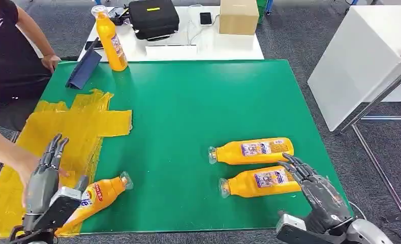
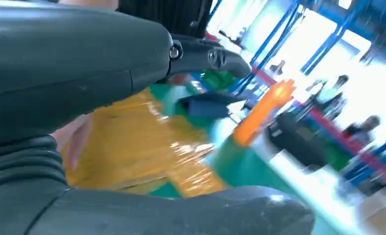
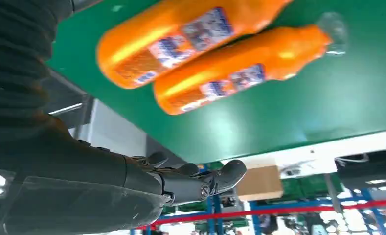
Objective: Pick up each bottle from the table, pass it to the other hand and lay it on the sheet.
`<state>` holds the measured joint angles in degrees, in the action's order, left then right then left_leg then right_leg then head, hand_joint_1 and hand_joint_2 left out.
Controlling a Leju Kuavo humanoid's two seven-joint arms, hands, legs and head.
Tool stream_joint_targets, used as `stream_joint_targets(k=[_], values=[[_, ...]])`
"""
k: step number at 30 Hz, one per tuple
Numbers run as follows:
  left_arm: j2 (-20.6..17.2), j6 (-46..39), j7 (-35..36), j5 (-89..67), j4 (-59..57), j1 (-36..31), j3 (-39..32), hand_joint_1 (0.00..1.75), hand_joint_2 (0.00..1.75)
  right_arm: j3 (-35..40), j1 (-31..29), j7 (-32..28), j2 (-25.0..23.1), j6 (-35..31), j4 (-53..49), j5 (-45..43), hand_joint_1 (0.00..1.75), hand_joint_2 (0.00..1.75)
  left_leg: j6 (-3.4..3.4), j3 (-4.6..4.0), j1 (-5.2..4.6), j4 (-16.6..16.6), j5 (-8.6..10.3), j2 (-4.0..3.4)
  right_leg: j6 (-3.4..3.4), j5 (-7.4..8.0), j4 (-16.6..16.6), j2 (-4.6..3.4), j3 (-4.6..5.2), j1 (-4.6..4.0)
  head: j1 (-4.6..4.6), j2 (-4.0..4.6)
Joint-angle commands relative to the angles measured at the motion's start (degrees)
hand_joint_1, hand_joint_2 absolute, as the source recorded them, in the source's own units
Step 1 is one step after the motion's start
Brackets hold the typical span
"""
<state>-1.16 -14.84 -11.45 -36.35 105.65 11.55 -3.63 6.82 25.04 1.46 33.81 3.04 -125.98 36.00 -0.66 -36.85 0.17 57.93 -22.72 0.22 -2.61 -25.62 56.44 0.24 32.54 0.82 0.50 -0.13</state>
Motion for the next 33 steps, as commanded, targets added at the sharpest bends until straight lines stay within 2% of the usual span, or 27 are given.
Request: stream_joint_targets(k=[1, 5, 9, 17, 25, 28, 33], values=[[2.97, 3.05, -1.65, 10.92, 8.09, 0.44, -2.83, 0.0, 0.0, -5.55, 2.97, 2.82, 1.89, 0.92, 1.51, -0.23, 0.0, 1.75, 0.03, 0.15, 0.04, 0.05, -0.09, -0.03, 0.08, -0.07, 0.0, -0.02, -0.15, -0.05, 0.02, 0.0], [0.17, 5.42, -0.01, 12.07, 12.71, 2.29, -1.95, 0.0, 0.0, -12.27, 4.28, 3.93, 2.15, 3.96, 4.8, -1.39, 0.0, 1.75, 0.02, 0.14, 0.07, 0.07, -0.09, -0.01, 0.08, -0.08, -0.01, 0.01, -0.14, -0.08, 0.02, 0.0], [-0.38, 6.99, -0.38, 17.49, 13.99, 3.11, -1.75, 0.0, 0.0, -14.69, 1.07, 3.33, 0.38, 7.18, 8.24, -1.22, 0.0, 1.75, 0.01, 0.18, 0.07, 0.02, -0.07, -0.06, 0.08, -0.05, -0.07, -0.04, -0.16, -0.07, 0.02, 0.0], [-1.29, 11.53, 1.31, 31.23, 14.72, 3.5, -2.15, 0.0, 0.0, -10.14, -6.27, 2.82, -0.62, 9.39, 14.23, 1.2, 0.0, 1.75, 0.05, 0.32, 0.11, -0.06, -0.05, -0.17, 0.13, 0.01, -0.15, -0.15, -0.26, -0.11, 0.0, 0.0], [-1.17, 11.27, 0.6, 31.49, 15.31, 3.64, -1.8, 0.0, 0.0, -5.9, -9.57, 2.89, -0.8, 9.87, 16.09, 2.18, 0.0, 1.75, 0.03, 0.32, 0.09, -0.06, -0.03, -0.13, 0.1, -0.01, -0.14, -0.11, -0.31, -0.1, 0.02, 0.0], [-1.65, 10.98, 0.58, 31.44, 15.3, 3.29, -1.0, 0.0, 0.0, -0.99, -13.72, 2.82, -1.11, 10.5, 18.71, 2.73, 0.0, 1.75, 0.04, 0.35, 0.1, -0.06, -0.04, -0.18, 0.11, 0.0, -0.14, -0.16, -0.33, -0.1, 0.02, 0.0], [-1.71, 11.15, 0.88, 32.53, 15.36, 3.41, -0.81, 0.0, 0.0, 1.95, -15.4, 3.04, -1.32, 10.44, 20.06, 3.34, 0.0, 1.75, 0.05, 0.32, 0.11, -0.07, -0.01, -0.17, 0.12, 0.03, -0.14, -0.15, -0.3, -0.12, 0.02, 0.0]])
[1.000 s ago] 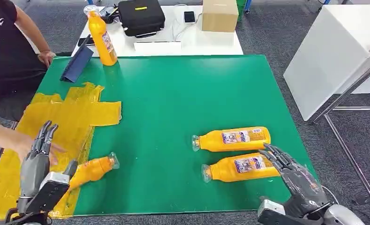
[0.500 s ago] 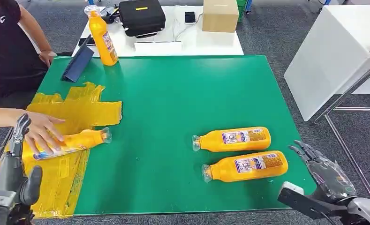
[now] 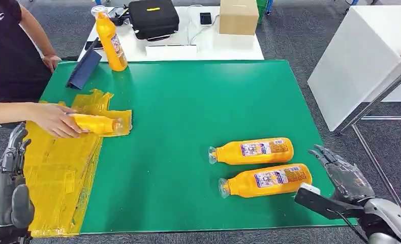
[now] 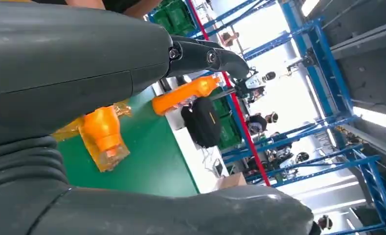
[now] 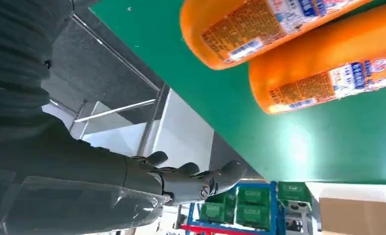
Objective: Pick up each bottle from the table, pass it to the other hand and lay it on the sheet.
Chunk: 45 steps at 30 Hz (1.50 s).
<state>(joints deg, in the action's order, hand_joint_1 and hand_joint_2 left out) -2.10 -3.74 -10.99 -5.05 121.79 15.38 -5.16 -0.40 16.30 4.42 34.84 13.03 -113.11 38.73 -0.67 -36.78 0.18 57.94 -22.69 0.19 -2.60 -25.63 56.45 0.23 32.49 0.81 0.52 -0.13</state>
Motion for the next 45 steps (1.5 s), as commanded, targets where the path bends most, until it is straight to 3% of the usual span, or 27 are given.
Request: stream_joint_targets(k=[1, 23, 34, 35, 36, 39, 40, 41, 45], values=[[-0.72, -0.04, 0.42, 1.23, -0.66, -0.25, 0.75, 0.0, 0.0, 10.23, -7.09, 0.11, -2.51, 0.44, 7.62, 0.88, 0.0, 1.75, 0.06, 0.31, 0.11, -0.07, -0.06, -0.15, 0.15, 0.02, -0.15, -0.14, -0.31, -0.12, 0.0, 0.0], [-0.88, -0.69, 0.14, 4.29, -0.19, 0.02, 0.89, 0.0, 0.0, 17.94, -11.01, 1.56, -2.49, -0.9, 16.12, 5.72, 0.0, 1.75, 0.02, 0.15, 0.04, -0.06, -0.01, -0.05, 0.07, 0.01, -0.1, -0.05, -0.18, -0.04, 0.02, 0.0], [-1.8, -0.03, 0.58, 8.61, -1.56, -1.03, 0.79, 0.0, 0.0, 24.52, -12.08, 1.49, 3.22, 2.93, 23.48, 9.32, 0.02, 1.75, 0.02, 0.19, 0.04, -0.05, -0.02, -0.02, 0.06, 0.0, -0.1, -0.02, -0.24, -0.05, 0.0, 0.0], [-1.94, 0.03, 0.57, 8.72, -1.73, -1.2, 0.96, 0.0, 0.0, 25.68, -12.33, 1.35, 3.97, 3.89, 23.95, 10.15, 0.45, 1.75, 0.01, 0.15, 0.02, -0.05, 0.0, 0.02, 0.05, 0.0, -0.08, 0.01, -0.19, -0.03, 0.0, 0.0], [-2.26, 0.04, 0.48, 8.94, -2.14, -1.77, 1.38, 0.0, 0.0, 27.32, -12.22, 1.23, 4.75, 5.22, 25.31, 10.28, 1.31, 1.75, 0.03, 0.26, 0.06, -0.06, -0.03, 0.01, 0.1, -0.01, -0.14, 0.01, -0.32, -0.07, 0.0, 0.0], [-4.03, -0.99, 2.08, 9.76, -2.88, -5.77, 3.67, 0.0, 0.0, 31.43, -13.65, 1.9, 3.95, 8.06, 27.28, 11.6, 1.54, 1.75, 0.03, 0.31, 0.08, -0.1, 0.03, 0.17, 0.1, 0.0, -0.18, 0.17, -0.32, -0.09, 0.0, 0.0], [-3.64, -1.28, 2.2, 9.73, -2.88, -4.46, 3.49, 0.0, 0.0, 31.27, -12.05, 2.51, 5.28, 6.9, 27.45, 10.71, 1.54, 1.75, 0.02, 0.33, 0.11, -0.06, 0.02, 0.17, 0.09, -0.02, -0.17, 0.17, 0.13, -0.11, -0.02, 0.0], [-4.34, -1.15, 1.29, 9.61, -3.02, -4.59, 3.92, 0.0, 0.0, 31.97, -11.8, 2.03, 5.84, 5.89, 27.31, 10.94, 1.71, 1.75, 0.03, 0.43, 0.14, -0.1, 0.03, 0.27, 0.12, -0.03, -0.24, 0.27, -0.01, -0.15, -0.02, 0.0], [-4.93, -2.3, 2.05, 10.02, -2.97, -5.72, 4.61, 0.0, 0.0, 33.71, -13.49, 3.59, 5.37, 7.07, 27.12, 10.42, 1.75, 1.75, -0.03, 0.41, 0.08, -0.1, 0.0, 0.28, 0.1, -0.09, -0.17, 0.26, 0.05, -0.07, 0.0, 0.0]])
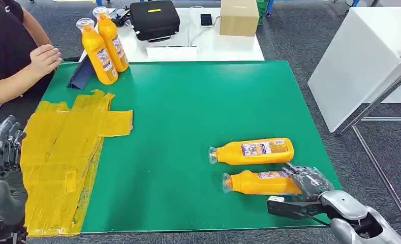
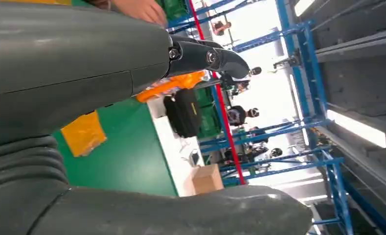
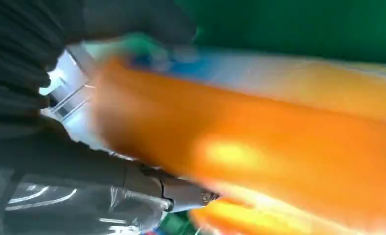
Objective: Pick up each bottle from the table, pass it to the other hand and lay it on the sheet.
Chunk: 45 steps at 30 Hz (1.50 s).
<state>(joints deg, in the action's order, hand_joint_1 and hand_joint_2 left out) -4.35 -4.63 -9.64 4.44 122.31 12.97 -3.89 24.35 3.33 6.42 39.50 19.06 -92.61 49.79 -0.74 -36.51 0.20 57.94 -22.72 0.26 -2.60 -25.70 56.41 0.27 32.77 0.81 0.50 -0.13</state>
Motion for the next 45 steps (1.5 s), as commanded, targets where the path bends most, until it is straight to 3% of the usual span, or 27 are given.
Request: stream_joint_targets(k=[1, 5, 9, 12, 14, 15, 16, 18, 22, 31, 37, 45], values=[[-2.84, -1.31, 0.44, 0.49, -3.53, -2.85, 3.37, 0.0, 0.0, 9.0, -0.41, 1.51, 1.14, 0.7, 6.61, -1.26, 1.75, 1.75, 0.07, 0.31, 0.09, -0.15, 0.01, 0.11, 0.13, -0.01, -0.2, 0.12, -0.38, -0.1, 0.16, 0.0], [-1.98, -1.59, 0.03, 0.56, -3.46, -1.2, 2.55, 0.0, 0.0, 8.91, -0.19, 1.61, 2.33, 0.24, 7.01, -2.53, 1.75, 1.75, 0.07, 0.4, 0.09, -0.09, -0.03, 0.04, 0.08, 0.02, -0.15, 0.07, -0.42, -0.09, 0.13, 0.0], [-2.97, -1.73, 0.69, 0.83, -3.09, -3.08, 3.56, 0.0, 0.0, 7.89, -2.48, 2.29, -3.16, 0.03, 7.18, -2.81, 1.75, 1.75, 0.07, 0.42, 0.1, -0.09, -0.03, 0.01, 0.08, 0.03, -0.17, 0.04, -0.45, -0.11, 0.09, 0.0], [-2.19, -0.13, 3.96, 4.26, -2.53, 1.55, 2.86, 0.0, 0.0, 1.13, -1.55, -2.5, -7.43, -4.95, 4.19, -16.01, 1.75, 1.75, 0.09, 0.47, 0.13, -0.16, -0.02, -0.06, 0.12, 0.06, -0.23, -0.03, -0.49, -0.14, 0.11, 0.0], [-1.72, 0.95, 2.2, 4.61, -2.46, 4.0, 2.15, 0.0, 0.0, 0.83, -1.9, -1.72, -6.96, -4.12, 2.22, -16.75, 1.75, 1.75, 0.09, 0.47, 0.09, -0.08, -0.1, -0.29, 0.08, 0.06, -0.12, -0.26, -0.42, -0.1, 0.09, 0.0], [-1.27, 2.66, 2.61, 9.08, -2.27, 5.09, 1.97, 0.0, 0.0, -1.51, -1.79, -4.75, -9.3, -6.55, 0.55, -20.29, 1.75, 1.75, 0.16, 0.51, 0.09, -0.12, -0.14, -0.35, 0.14, 0.08, -0.15, -0.32, -0.44, -0.11, 0.09, 0.0], [-0.9, 5.14, 4.19, 15.95, -1.72, 6.69, 1.87, 0.0, 1.75, -2.48, -3.73, -6.81, -12.85, -7.26, -1.64, -24.12, 1.75, 1.75, 0.16, 0.42, 0.04, -0.15, -0.09, -0.34, 0.11, 0.11, -0.14, -0.31, -0.6, -0.06, 0.09, 0.0], [-1.1, 7.16, 5.16, 21.46, -0.98, 8.68, 1.97, 0.0, 1.75, -2.58, -7.1, -6.71, -17.37, -6.75, -4.21, -28.72, 1.75, 1.75, 0.2, 0.46, 0.09, -0.1, -0.18, -0.85, 0.16, 0.19, -0.08, -0.78, -0.76, -0.12, 0.09, 0.0], [-0.41, 9.08, 6.52, 27.81, -1.56, 8.51, 4.0, 0.0, 1.75, -0.57, -13.83, -5.33, -22.67, -7.91, -8.28, -34.05, 1.75, 1.75, 0.21, 0.27, 0.05, 0.01, -0.1, -0.95, 0.3, 0.25, 0.12, -0.88, -0.53, -0.12, 0.15, 0.0], [-1.57, 7.76, 7.5, 34.3, -7.05, 1.53, 9.79, 0.0, 1.75, 5.17, -26.08, -3.98, -26.66, -5.59, -2.07, -46.53, 1.75, 1.75, 0.23, 0.06, 0.1, -0.07, 0.14, -0.51, 0.25, 0.23, 0.06, -0.46, -0.07, -0.14, 0.13, 0.0], [-1.31, 7.4, 7.35, 34.22, -7.86, -0.18, 11.34, 0.0, 1.75, 6.52, -27.78, -4.13, -27.43, -5.04, -0.47, -49.48, 1.75, 1.75, 0.21, 0.05, 0.09, -0.07, 0.25, -0.37, 0.2, 0.25, 0.06, -0.33, -0.55, -0.13, 0.09, 0.0], [1.22, 5.9, 6.38, 31.68, -12.57, -7.44, 18.13, 0.0, 1.75, 13.81, -34.96, -1.86, -33.52, -4.94, 6.43, -54.09, 1.75, 1.75, 0.22, 0.0, 0.08, -0.07, 0.28, -0.39, 0.21, 0.3, 0.09, -0.37, -0.48, -0.12, 0.11, 0.0]])
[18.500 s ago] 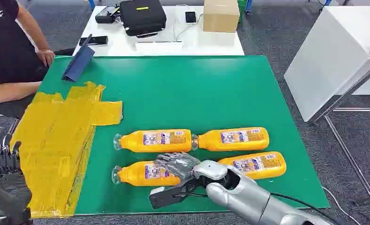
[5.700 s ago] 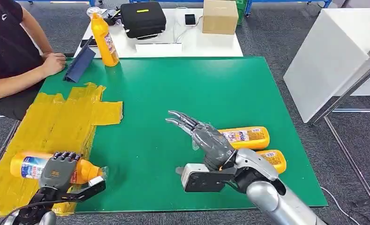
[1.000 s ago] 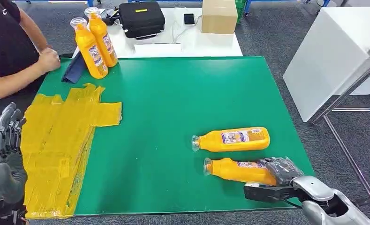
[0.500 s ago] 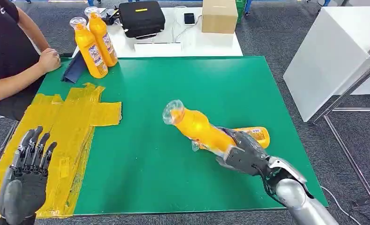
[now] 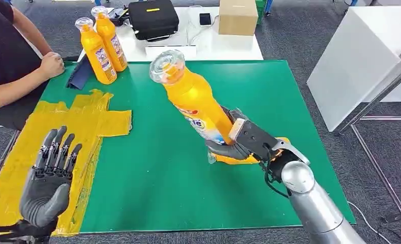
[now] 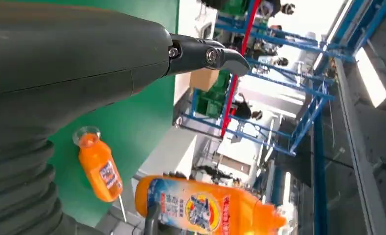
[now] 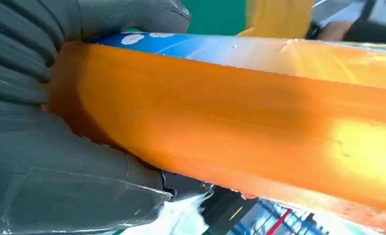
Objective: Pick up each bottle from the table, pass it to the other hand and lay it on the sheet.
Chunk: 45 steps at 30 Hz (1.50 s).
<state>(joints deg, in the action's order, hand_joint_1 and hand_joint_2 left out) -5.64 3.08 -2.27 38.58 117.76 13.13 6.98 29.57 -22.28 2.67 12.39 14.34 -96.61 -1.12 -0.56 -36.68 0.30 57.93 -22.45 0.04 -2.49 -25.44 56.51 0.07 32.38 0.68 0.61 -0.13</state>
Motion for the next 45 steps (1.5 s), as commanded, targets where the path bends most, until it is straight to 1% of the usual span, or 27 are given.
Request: stream_joint_targets(k=[1, 7, 18, 25, 27, 33, 39, 45], values=[[2.67, -2.53, -1.53, -3.33, -8.17, -8.1, 7.56, 0.0, 1.75, 9.7, -9.86, 2.07, -6.44, -0.35, 10.91, -3.41, 1.75, 1.75, 0.04, 0.12, -0.01, -0.04, 0.02, -0.11, 0.08, 0.03, 0.0, -0.1, -0.06, 0.0, 0.0, 0.0], [3.68, -4.26, -2.77, -5.72, -9.13, -10.65, 7.95, 0.0, 1.75, 12.93, -12.09, 2.77, -7.78, -0.26, 14.99, -4.83, 1.75, 1.75, 0.06, 0.16, 0.01, -0.02, 0.01, -0.13, 0.09, 0.01, 0.01, -0.11, -0.11, -0.02, -0.02, 0.0], [4.43, -5.09, -3.31, -6.95, -10.42, -12.36, 8.94, 0.0, 1.75, 17.1, -15.32, 3.53, -8.92, 1.47, 19.98, -5.55, 1.75, 1.75, 0.07, 0.07, 0.02, 0.0, 0.01, -0.06, 0.09, -0.01, 0.03, -0.05, -0.04, -0.02, -0.02, 0.0], [4.41, -5.08, -3.31, -7.0, -10.71, -12.58, 9.48, 0.0, 1.75, 19.4, -16.14, 3.05, -8.33, 2.42, 19.02, -4.93, 1.75, 1.75, 0.05, 0.01, -0.01, 0.01, 0.02, -0.02, 0.05, -0.02, 0.05, -0.02, 0.01, 0.0, -0.02, 0.0], [4.4, -4.79, -3.38, -6.72, -10.74, -12.6, 9.41, 0.0, 1.75, 21.82, -17.24, 2.07, -7.21, 4.46, 18.07, -4.09, 1.75, 1.75, 0.06, 0.08, 0.01, 0.02, -0.01, -0.04, 0.08, -0.04, 0.03, -0.03, -0.06, -0.02, -0.02, 0.0], [3.77, -2.07, -2.68, -2.75, -11.72, -12.67, 9.21, 0.0, 1.75, 28.24, -20.1, 0.57, -5.0, 9.64, 14.97, -6.04, 1.75, 1.75, 0.06, -0.03, 0.0, 0.01, 0.03, 0.01, 0.05, -0.02, 0.05, 0.0, 0.07, 0.0, -0.02, 0.0], [3.17, 0.46, -1.62, 0.05, -13.1, -13.19, 9.97, 0.0, 1.75, 33.36, -21.79, 0.46, -5.18, 12.61, 13.06, -8.85, 1.75, 1.75, 0.06, -0.02, 0.0, 0.03, 0.01, -0.01, 0.07, -0.04, 0.07, 0.0, 0.06, -0.01, -0.02, 0.0], [2.44, 2.41, -1.24, -0.27, -13.57, -13.65, 11.58, 0.0, 1.75, 36.45, -22.3, 0.83, -6.1, 12.55, 13.78, -9.3, 1.75, 1.75, 0.05, -0.06, -0.02, 0.0, 0.04, 0.0, 0.05, -0.02, 0.06, 0.0, 0.1, 0.02, 0.0, 0.0]])
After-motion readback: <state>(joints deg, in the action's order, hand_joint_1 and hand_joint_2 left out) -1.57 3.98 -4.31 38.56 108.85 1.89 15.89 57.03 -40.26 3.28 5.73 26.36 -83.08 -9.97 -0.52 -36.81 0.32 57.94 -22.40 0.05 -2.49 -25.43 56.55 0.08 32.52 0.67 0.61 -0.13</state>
